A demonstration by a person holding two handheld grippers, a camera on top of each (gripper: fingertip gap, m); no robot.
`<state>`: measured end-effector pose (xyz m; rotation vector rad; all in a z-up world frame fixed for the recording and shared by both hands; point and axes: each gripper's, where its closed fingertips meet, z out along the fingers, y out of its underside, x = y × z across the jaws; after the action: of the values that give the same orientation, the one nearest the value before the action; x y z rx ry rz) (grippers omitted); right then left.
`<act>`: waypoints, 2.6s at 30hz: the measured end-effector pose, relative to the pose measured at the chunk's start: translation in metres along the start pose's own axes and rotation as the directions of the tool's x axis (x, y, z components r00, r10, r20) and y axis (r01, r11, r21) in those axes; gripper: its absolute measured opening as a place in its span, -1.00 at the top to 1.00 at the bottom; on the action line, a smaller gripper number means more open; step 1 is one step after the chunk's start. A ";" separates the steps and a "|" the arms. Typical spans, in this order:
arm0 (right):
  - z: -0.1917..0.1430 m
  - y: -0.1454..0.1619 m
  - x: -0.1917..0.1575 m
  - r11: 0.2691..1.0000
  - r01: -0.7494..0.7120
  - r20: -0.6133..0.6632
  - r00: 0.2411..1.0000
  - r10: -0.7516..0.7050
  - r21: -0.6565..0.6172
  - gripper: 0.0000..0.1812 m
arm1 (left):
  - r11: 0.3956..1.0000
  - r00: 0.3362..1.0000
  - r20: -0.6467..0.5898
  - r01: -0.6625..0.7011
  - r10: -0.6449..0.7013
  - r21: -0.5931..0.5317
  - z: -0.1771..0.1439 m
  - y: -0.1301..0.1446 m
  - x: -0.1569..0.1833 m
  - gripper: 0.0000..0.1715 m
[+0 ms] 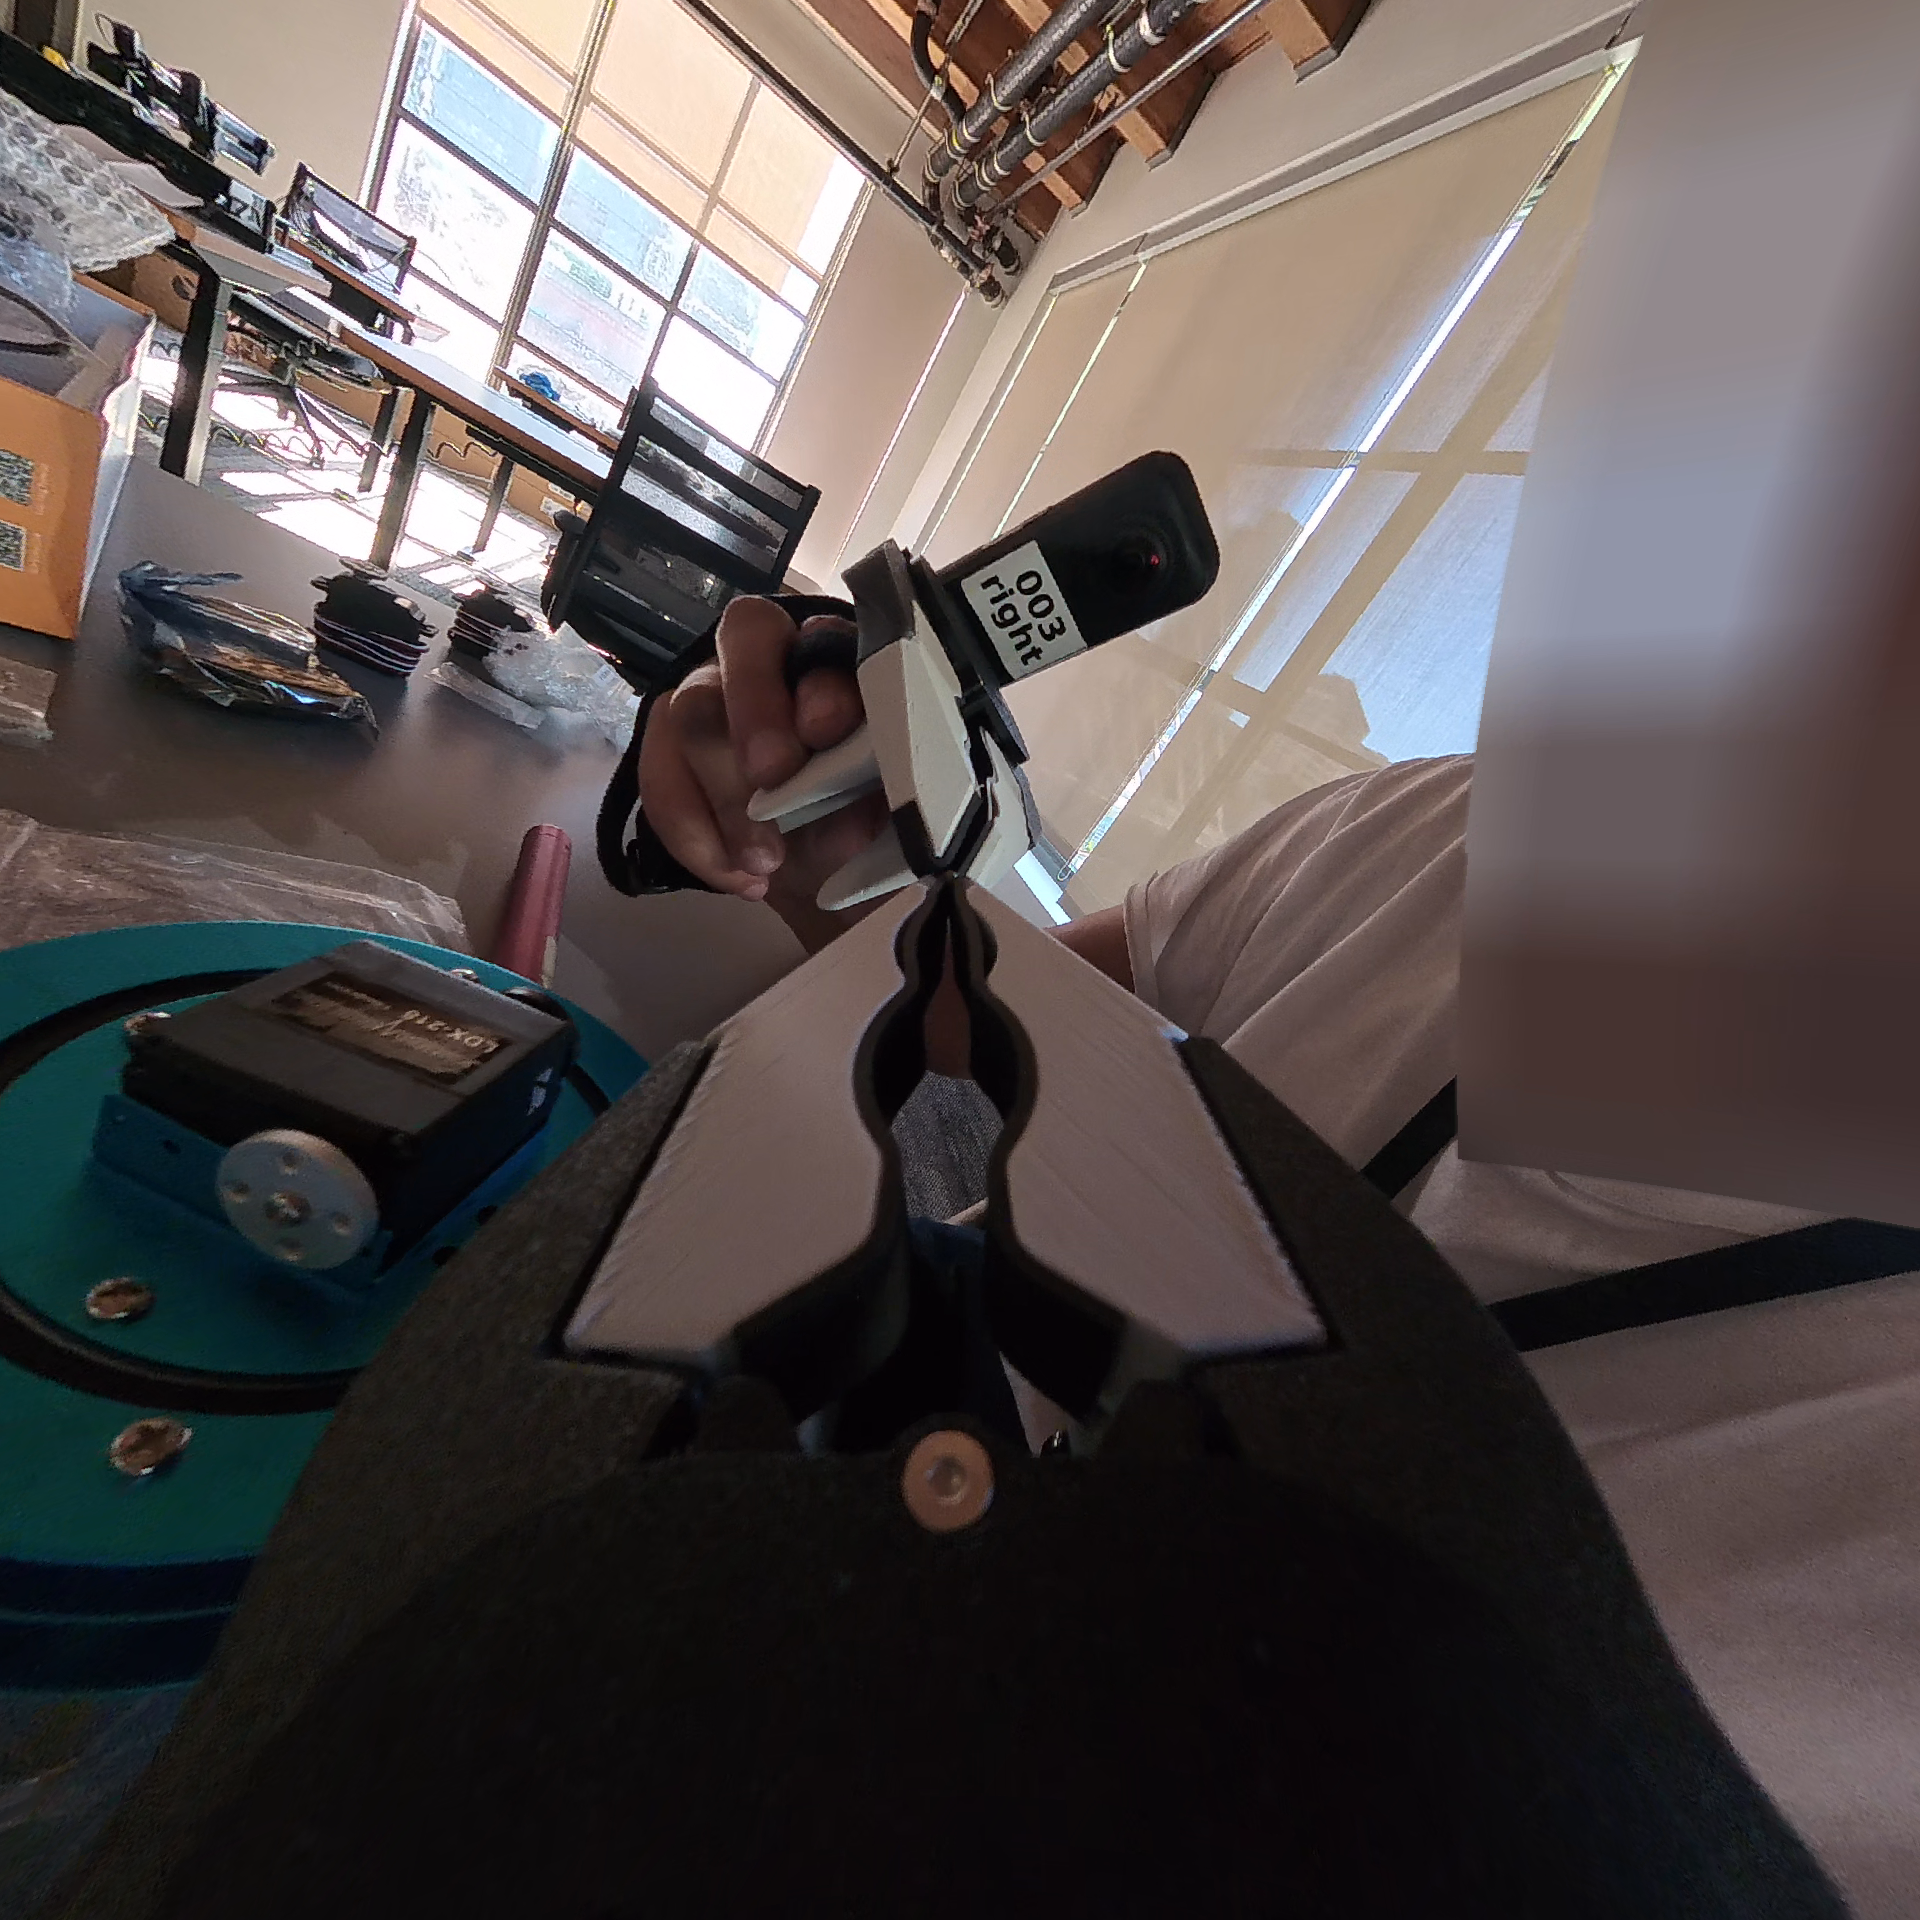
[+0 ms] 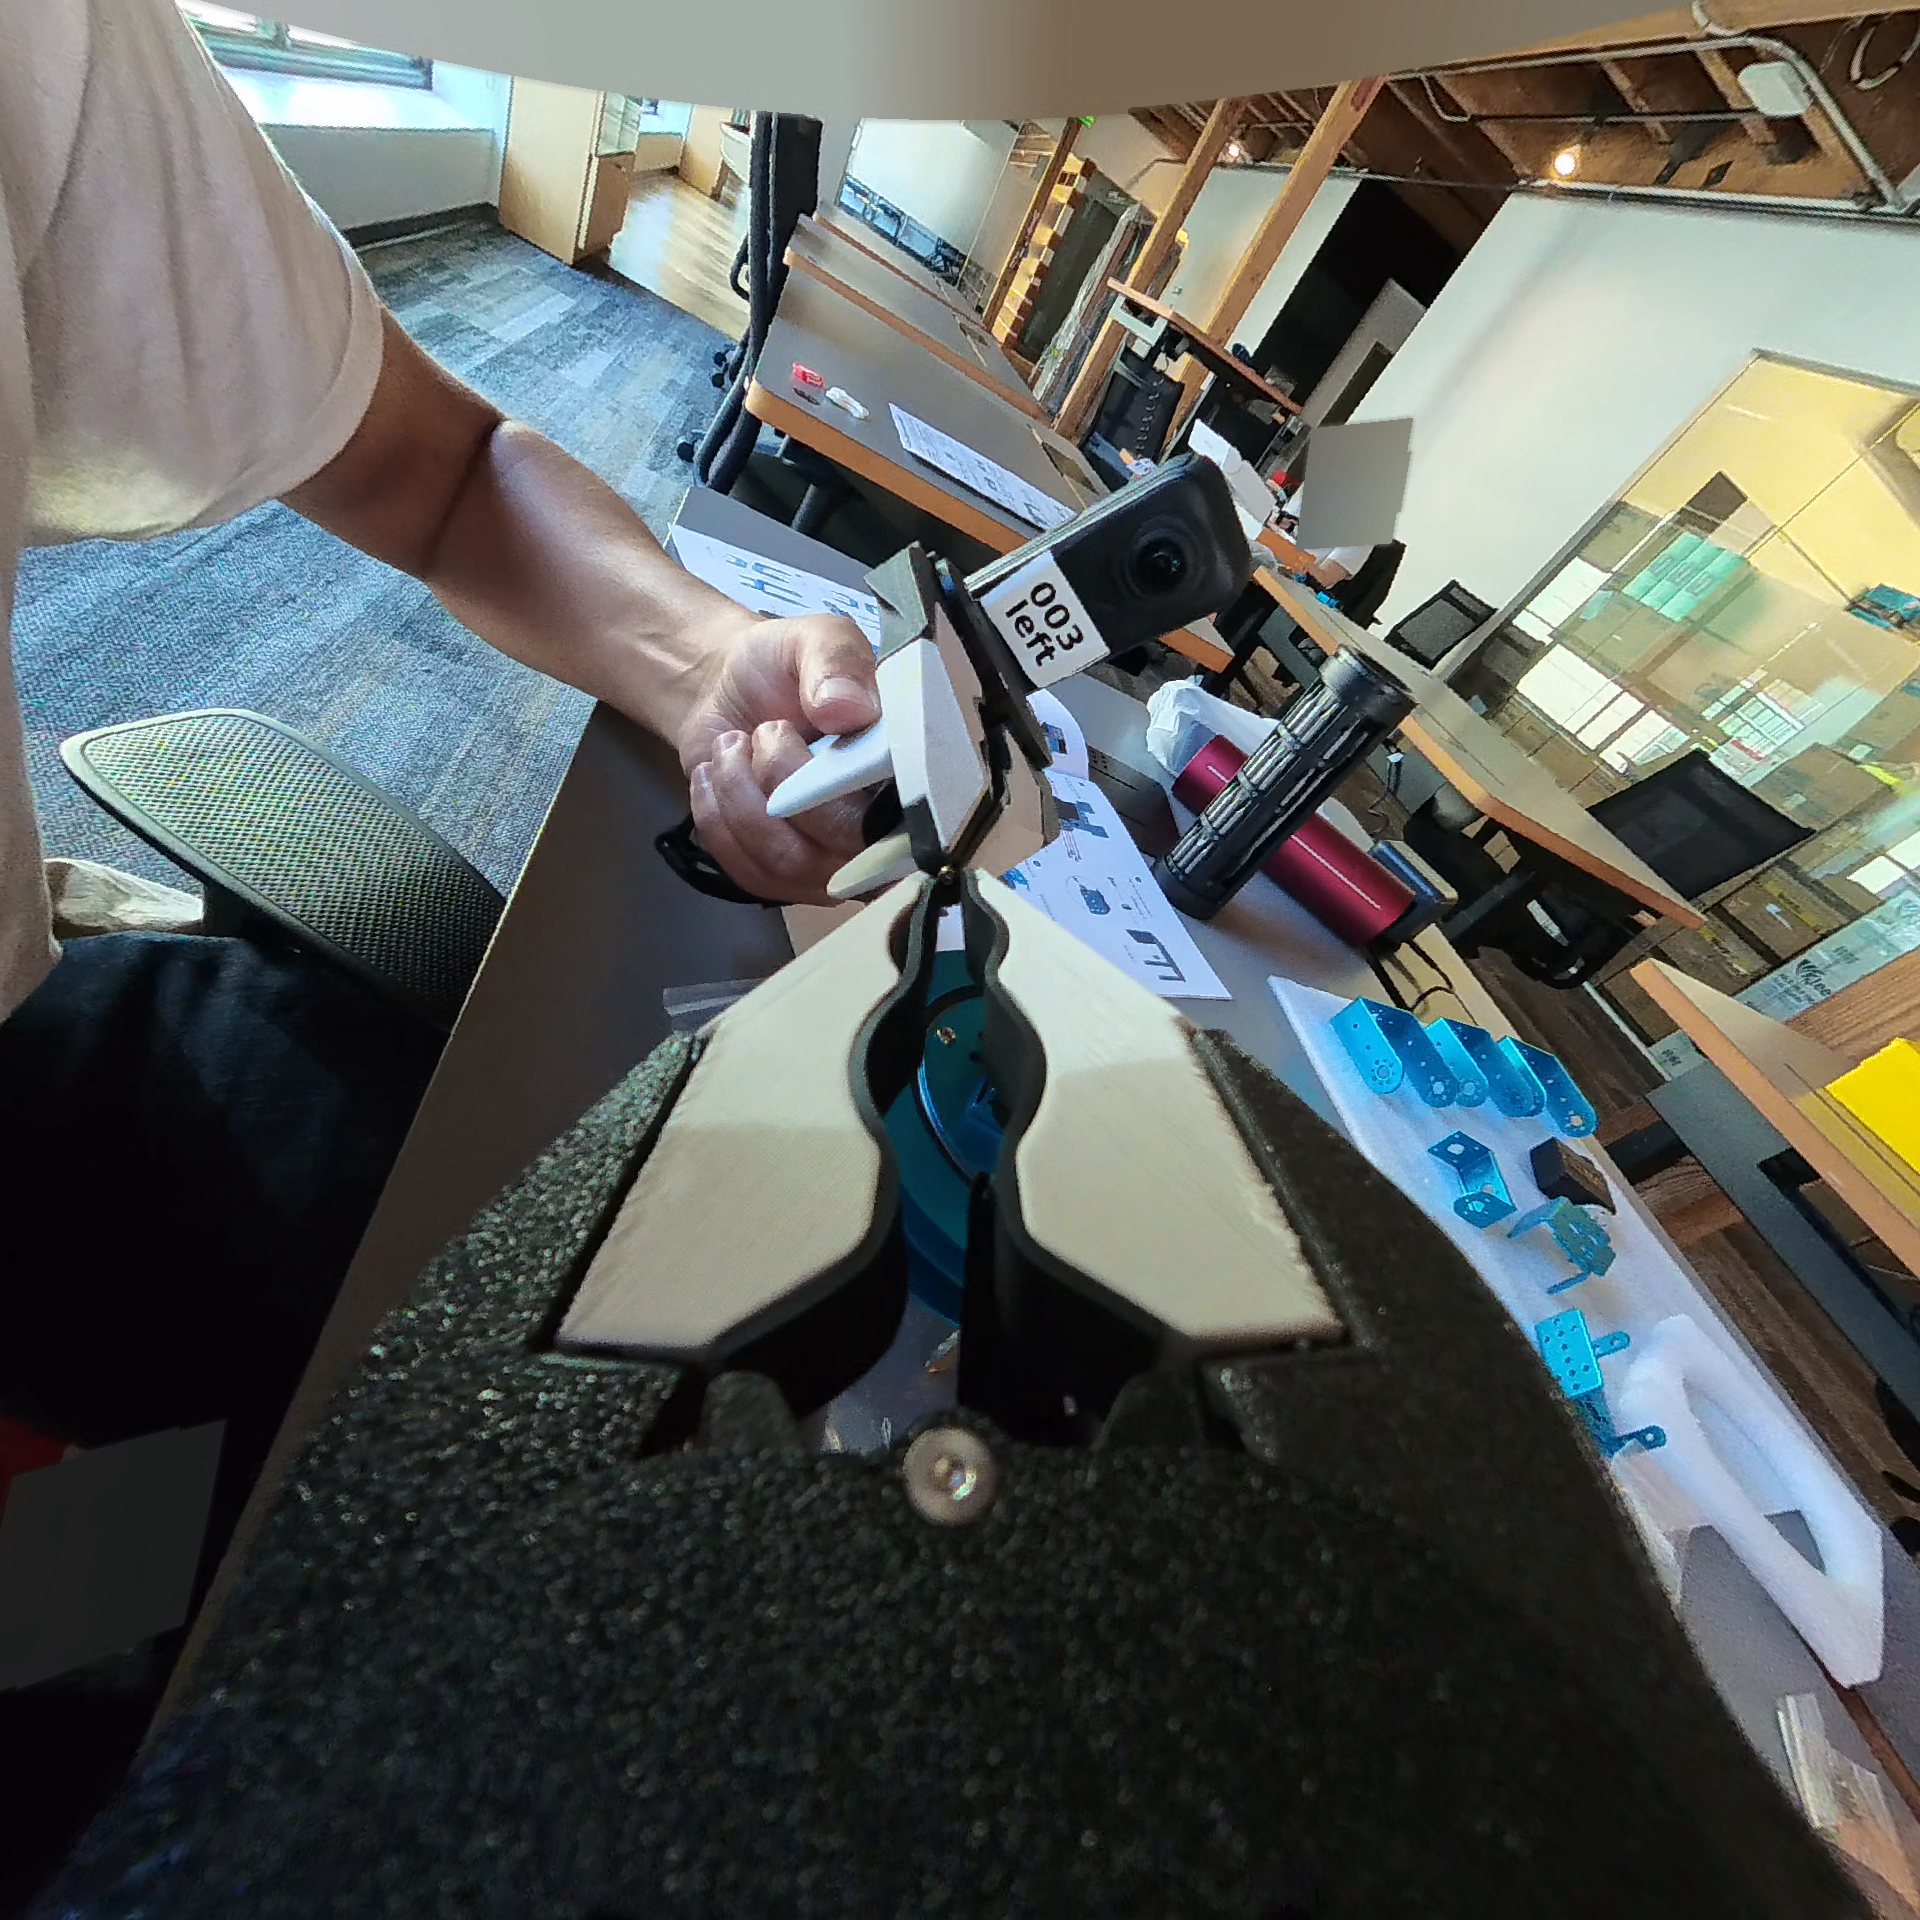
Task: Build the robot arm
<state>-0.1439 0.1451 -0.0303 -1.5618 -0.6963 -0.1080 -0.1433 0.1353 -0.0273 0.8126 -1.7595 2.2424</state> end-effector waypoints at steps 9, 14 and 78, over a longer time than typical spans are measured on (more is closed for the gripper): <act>-0.001 0.003 -0.001 1.000 0.026 -0.006 1.000 -0.026 -0.018 1.00 | 1.000 1.000 0.007 0.017 -0.017 -0.013 0.000 0.003 -0.004 1.00; -0.002 0.008 -0.001 0.998 0.039 -0.010 0.999 -0.040 -0.040 1.00 | 0.999 0.999 0.020 0.041 -0.040 -0.026 0.001 0.005 -0.008 1.00; 0.006 0.074 0.011 0.876 -0.460 -0.338 0.856 0.392 -0.147 1.00 | 0.624 0.935 -0.019 -0.252 0.355 -0.739 -0.038 0.023 -0.095 0.41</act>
<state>-0.1013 0.1585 -0.0907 -1.8348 -0.0845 -0.0871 -0.0861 0.1823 -0.1015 0.4918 -2.7371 1.3584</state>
